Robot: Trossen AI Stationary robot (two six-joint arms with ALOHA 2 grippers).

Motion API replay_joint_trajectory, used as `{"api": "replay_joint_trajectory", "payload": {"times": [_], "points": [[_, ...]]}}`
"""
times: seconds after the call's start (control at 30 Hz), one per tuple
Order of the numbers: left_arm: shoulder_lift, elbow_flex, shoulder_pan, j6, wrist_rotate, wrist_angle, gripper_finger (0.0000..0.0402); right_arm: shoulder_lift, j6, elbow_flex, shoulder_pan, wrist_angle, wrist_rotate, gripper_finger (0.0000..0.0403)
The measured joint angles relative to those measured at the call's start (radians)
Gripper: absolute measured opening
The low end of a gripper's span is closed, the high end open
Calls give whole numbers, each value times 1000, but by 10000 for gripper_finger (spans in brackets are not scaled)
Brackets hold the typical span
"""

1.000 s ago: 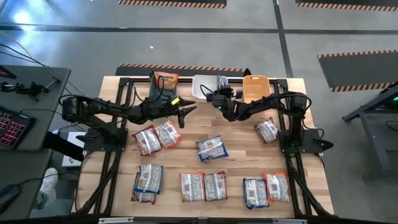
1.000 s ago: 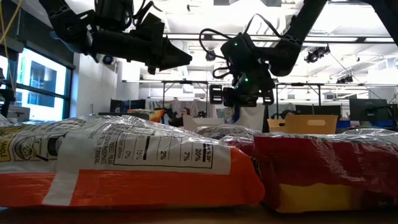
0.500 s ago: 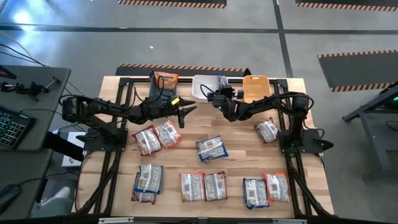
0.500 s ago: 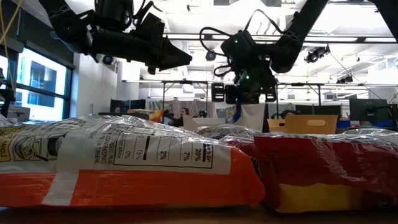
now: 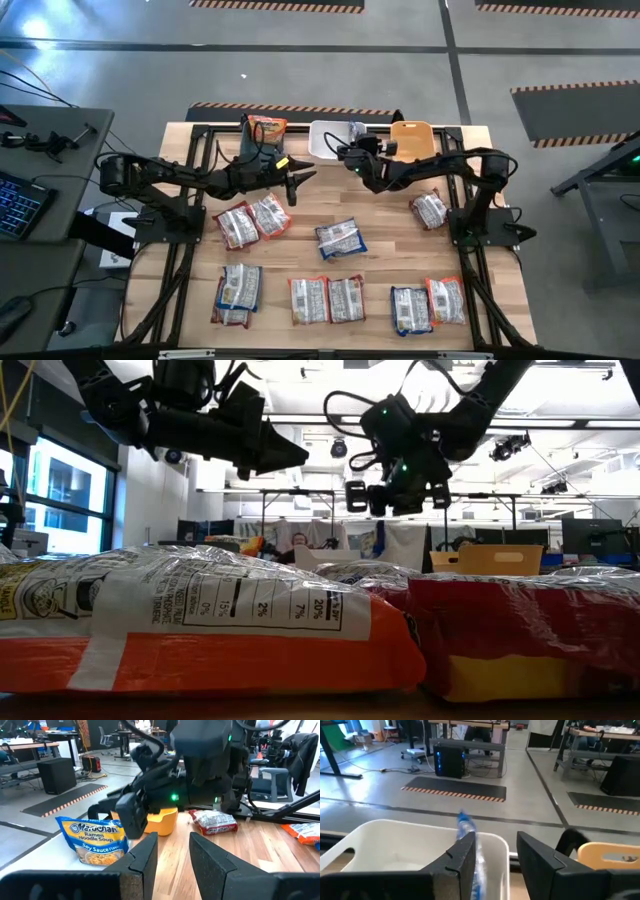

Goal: Sort Maruchan noodles
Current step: Put the top blue noodle pack into the white bin

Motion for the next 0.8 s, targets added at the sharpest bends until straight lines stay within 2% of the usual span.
{"api": "replay_joint_trajectory", "payload": {"times": [0.1, 0.17, 0.33, 0.57, 0.7, 0.8], "points": [[0, 0, 0, 0, 0, -2, 104, -27, -47, 0, 0, -4, 14, 124], [0, 0, 0, 0, 0, -3, 104, -52, -85, 0, -1, -5, -28, 124], [0, 0, 0, 8, 0, -5, 104, -102, -92, 3, -39, -13, -351, 119], [0, 1, 0, 18, -1, -44, 104, -114, -99, 126, -75, -305, -654, 119], [0, 1, 2, 19, -1, -43, 104, -114, -273, 207, -77, -450, -798, 119], [0, 1, 2, 19, -1, -43, 104, -115, -487, 235, -54, -539, -795, 121]]}}
